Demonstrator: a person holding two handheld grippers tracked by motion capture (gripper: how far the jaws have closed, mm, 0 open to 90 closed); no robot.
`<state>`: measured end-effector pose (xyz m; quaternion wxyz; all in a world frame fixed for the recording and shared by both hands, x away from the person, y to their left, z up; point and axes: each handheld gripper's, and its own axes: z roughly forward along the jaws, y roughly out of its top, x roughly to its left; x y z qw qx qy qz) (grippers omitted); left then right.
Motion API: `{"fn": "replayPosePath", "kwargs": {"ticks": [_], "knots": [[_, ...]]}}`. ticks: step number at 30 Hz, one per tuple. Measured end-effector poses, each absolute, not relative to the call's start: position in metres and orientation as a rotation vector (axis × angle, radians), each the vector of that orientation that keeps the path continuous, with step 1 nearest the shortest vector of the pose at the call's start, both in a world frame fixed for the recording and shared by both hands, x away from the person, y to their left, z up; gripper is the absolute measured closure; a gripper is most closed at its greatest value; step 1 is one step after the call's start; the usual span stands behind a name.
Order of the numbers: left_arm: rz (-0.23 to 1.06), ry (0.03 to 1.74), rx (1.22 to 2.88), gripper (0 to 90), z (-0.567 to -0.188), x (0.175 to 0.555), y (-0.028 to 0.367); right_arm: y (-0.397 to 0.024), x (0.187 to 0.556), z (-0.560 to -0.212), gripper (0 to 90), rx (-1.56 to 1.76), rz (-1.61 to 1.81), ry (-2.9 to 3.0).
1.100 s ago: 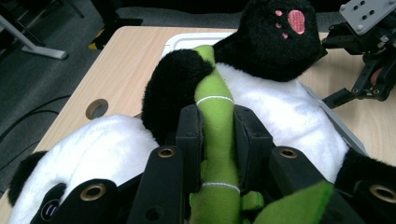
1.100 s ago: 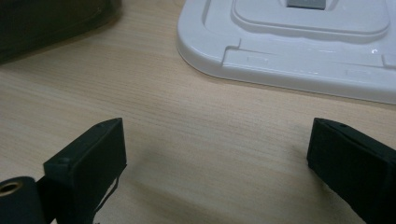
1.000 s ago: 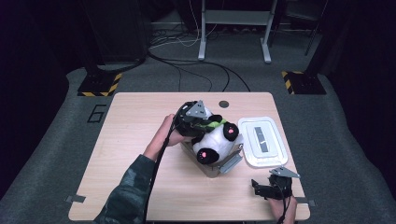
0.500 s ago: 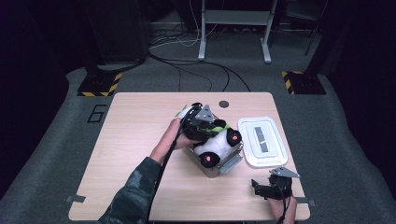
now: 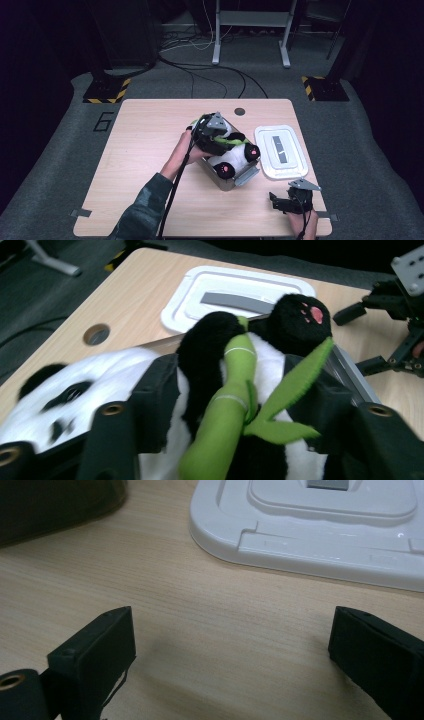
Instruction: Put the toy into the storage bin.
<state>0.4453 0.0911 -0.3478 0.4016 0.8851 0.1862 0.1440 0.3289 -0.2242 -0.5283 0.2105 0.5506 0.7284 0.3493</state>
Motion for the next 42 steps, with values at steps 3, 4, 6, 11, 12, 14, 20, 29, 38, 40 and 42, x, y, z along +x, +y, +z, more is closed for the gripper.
{"fn": "replayPosePath", "kwargs": {"ticks": [3,4,6,11,12,14,20,29,38,40,42], "knots": [[0.375,0.556,2.225,34.5,-0.349,0.445,0.095,-0.224,0.329,-0.528,3.9,1.528,0.971,2.025],[0.385,0.569,2.228,34.5,-0.35,0.444,0.094,-0.224,0.329,-0.528,3.9,1.529,0.972,2.024],[0.395,0.59,2.23,33.0,-0.353,0.442,0.091,-0.224,0.329,-0.528,4.0,1.533,0.973,2.023],[0.458,0.589,2.262,27.5,-0.361,0.437,0.081,-0.224,0.329,-0.528,3.9,1.534,0.973,2.022],[0.463,0.583,2.275,27.3,-0.363,0.437,0.079,-0.224,0.329,-0.528,3.9,1.534,0.974,2.022],[0.479,0.584,2.301,26.4,-0.368,0.437,0.075,-0.225,0.329,-0.528,3.9,1.53,0.973,2.025],[0.474,0.596,2.312,25.9,-0.38,0.441,0.071,-0.225,0.329,-0.528,3.9,1.53,0.974,2.025],[0.44,0.603,2.316,26.1,-0.39,0.446,0.071,-0.225,0.329,-0.528,3.9,1.531,0.975,2.025],[0.399,0.649,2.187,23.1,-0.362,0.435,0.101,-0.225,0.329,-0.528,3.9,1.531,0.98,2.026],[0.393,0.68,2.199,22.2,-0.364,0.435,0.106,-0.225,0.329,-0.528,4.0,1.532,0.98,2.025],[0.389,0.71,2.221,21.8,-0.371,0.437,0.108,-0.225,0.329,-0.528,4.0,1.533,0.979,2.025]]}}
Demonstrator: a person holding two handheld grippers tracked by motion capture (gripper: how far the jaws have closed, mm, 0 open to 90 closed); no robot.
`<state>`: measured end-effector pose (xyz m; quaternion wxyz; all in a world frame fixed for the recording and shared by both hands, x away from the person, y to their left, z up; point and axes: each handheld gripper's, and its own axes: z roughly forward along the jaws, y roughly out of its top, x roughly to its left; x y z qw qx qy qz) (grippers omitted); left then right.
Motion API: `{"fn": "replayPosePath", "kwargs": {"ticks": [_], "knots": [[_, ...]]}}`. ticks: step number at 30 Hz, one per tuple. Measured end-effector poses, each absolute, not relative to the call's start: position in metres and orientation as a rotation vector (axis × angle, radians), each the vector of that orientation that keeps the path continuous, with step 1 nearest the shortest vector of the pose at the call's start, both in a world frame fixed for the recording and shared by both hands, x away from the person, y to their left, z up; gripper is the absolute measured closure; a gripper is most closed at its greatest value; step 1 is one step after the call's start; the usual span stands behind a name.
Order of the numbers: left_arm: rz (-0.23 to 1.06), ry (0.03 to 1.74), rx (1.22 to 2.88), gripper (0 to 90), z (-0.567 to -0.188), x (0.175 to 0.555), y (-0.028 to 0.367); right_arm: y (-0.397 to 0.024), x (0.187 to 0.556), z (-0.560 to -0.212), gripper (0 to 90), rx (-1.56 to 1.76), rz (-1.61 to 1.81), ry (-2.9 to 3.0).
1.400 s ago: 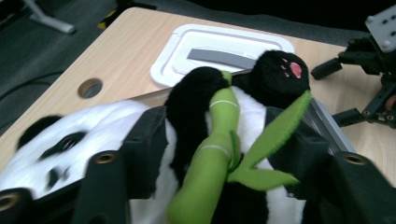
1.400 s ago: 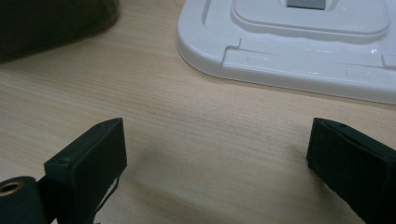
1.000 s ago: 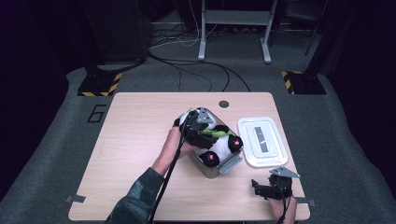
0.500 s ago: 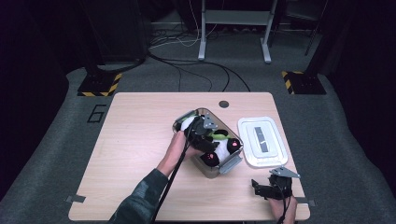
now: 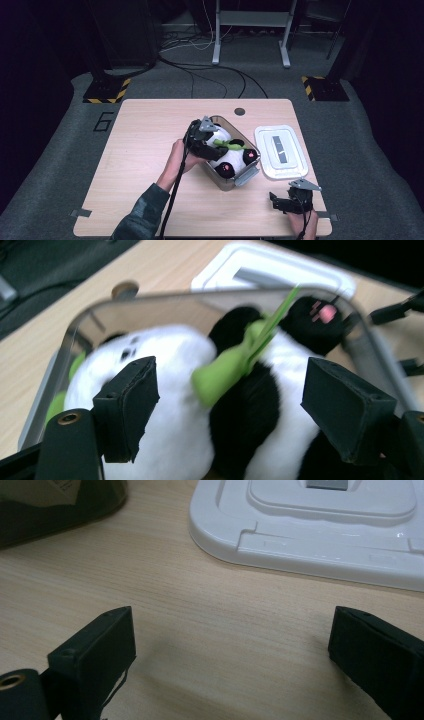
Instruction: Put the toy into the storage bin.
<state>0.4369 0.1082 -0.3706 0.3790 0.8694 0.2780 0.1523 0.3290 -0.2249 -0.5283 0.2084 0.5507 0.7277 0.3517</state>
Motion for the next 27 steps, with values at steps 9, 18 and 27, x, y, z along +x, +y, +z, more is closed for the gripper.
{"fn": "replayPosePath", "kwargs": {"ticks": [9,18,27], "knots": [[0.402,0.766,2.249,21.2,-0.391,0.441,0.102,-0.225,0.329,-0.528,4.0,1.532,0.976,2.024],[0.394,0.794,2.357,21.7,-0.399,0.448,0.095,-0.225,0.329,-0.528,4.0,1.532,0.975,2.025],[0.372,0.78,2.198,19.4,-0.385,0.438,0.112,-0.225,0.329,-0.528,4.0,1.532,0.98,2.026]]}}
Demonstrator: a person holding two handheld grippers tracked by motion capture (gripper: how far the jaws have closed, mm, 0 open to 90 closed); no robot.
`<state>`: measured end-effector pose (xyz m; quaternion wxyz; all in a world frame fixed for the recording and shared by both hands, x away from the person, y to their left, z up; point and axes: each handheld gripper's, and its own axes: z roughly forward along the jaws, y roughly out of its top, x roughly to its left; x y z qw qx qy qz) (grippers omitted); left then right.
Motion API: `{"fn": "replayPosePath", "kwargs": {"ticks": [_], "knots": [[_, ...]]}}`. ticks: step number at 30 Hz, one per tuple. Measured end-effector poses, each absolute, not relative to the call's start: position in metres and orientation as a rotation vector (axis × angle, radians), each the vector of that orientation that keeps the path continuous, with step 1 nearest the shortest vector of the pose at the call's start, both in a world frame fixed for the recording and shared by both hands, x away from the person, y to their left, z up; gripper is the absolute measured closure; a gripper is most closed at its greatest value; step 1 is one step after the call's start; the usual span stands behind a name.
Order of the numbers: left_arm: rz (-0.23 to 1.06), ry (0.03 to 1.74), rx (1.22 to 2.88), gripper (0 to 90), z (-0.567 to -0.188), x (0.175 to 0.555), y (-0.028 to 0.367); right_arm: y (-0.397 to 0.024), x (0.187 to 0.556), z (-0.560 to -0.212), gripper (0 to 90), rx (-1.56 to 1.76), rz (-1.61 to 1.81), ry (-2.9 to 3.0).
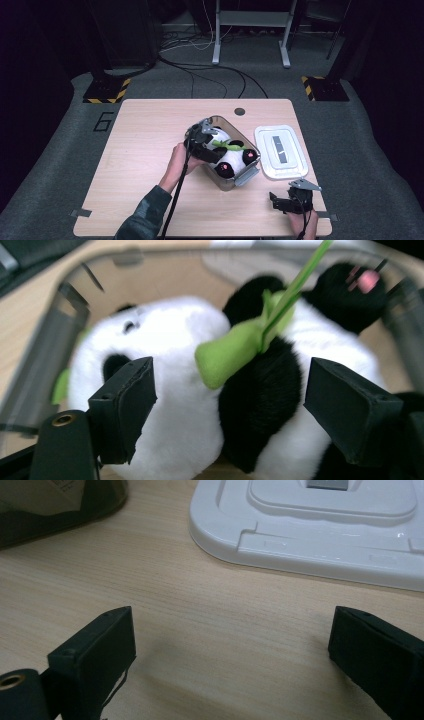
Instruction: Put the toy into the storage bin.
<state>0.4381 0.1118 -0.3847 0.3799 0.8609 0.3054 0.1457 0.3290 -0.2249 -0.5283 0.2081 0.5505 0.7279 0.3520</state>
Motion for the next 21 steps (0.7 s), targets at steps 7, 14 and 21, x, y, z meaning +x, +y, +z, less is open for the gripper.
{"fn": "replayPosePath", "kwargs": {"ticks": [7,14,21], "knots": [[0.346,0.668,2.163,19.1,-0.372,0.41,0.114,-0.224,0.329,-0.528,4.0,1.531,0.971,2.025],[0.335,0.685,2.203,19.1,-0.387,0.409,0.108,-0.224,0.329,-0.528,4.1,1.531,0.973,2.026],[0.333,0.715,2.21,19.2,-0.402,0.409,0.105,-0.224,0.329,-0.528,4.1,1.531,0.97,2.025]]}}
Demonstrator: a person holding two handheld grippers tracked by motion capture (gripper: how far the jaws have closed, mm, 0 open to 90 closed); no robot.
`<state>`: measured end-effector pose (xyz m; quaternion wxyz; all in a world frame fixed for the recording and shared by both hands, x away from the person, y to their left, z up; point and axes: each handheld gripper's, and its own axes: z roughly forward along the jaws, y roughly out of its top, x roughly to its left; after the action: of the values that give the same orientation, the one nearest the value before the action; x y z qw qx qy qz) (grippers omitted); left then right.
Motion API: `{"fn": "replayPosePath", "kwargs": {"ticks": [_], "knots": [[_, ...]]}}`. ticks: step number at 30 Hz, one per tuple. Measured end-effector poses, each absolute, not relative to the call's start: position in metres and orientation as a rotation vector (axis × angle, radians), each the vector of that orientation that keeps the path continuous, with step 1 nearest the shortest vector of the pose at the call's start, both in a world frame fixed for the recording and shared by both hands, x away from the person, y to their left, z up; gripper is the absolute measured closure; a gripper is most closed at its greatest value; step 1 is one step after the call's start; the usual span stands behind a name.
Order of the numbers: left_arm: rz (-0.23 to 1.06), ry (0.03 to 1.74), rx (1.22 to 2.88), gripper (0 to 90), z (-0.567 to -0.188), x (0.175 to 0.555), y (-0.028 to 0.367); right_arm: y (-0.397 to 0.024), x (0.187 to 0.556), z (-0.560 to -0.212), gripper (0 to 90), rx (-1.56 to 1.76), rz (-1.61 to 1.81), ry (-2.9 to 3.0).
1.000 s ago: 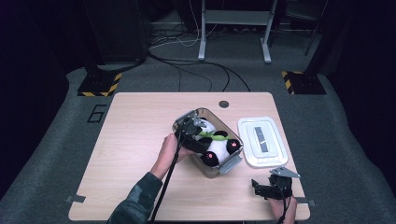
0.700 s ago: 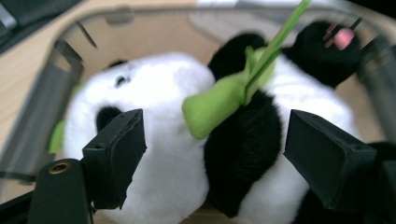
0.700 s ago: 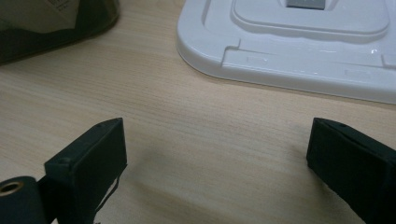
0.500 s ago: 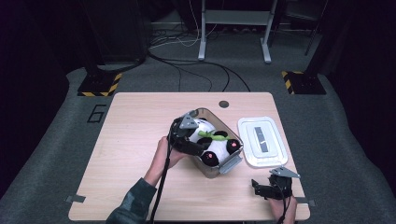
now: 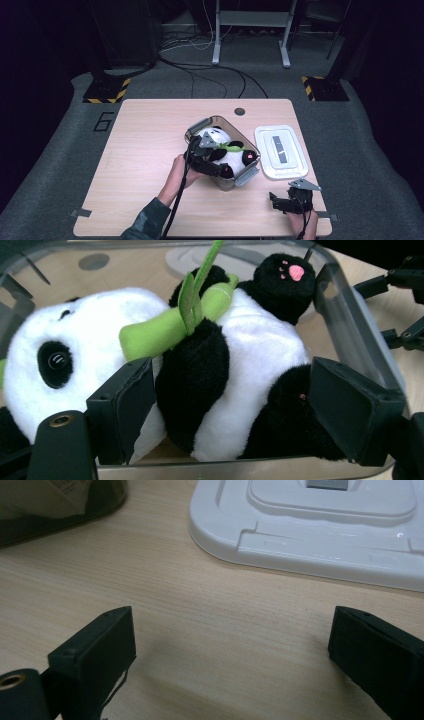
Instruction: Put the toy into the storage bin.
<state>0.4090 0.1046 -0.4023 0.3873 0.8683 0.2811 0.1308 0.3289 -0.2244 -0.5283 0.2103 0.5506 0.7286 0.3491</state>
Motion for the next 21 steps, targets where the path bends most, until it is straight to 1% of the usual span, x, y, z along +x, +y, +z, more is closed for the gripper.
{"fn": "replayPosePath", "kwargs": {"ticks": [5,9,14,17,21], "knots": [[0.348,0.72,2.219,19.1,-0.407,0.41,0.103,-0.225,0.329,-0.528,4.1,1.526,0.969,2.027],[0.351,0.708,2.22,18.8,-0.404,0.411,0.104,-0.224,0.329,-0.528,4.0,1.529,0.969,2.026],[0.359,0.751,2.129,19.0,-0.386,0.42,0.113,-0.224,0.329,-0.528,4.0,1.531,0.972,2.025],[0.367,0.803,2.142,19.4,-0.383,0.433,0.115,-0.224,0.329,-0.528,4.0,1.529,0.969,2.027],[0.359,0.841,2.21,21.1,-0.393,0.447,0.108,-0.225,0.329,-0.528,4.1,1.531,0.973,2.026]]}}
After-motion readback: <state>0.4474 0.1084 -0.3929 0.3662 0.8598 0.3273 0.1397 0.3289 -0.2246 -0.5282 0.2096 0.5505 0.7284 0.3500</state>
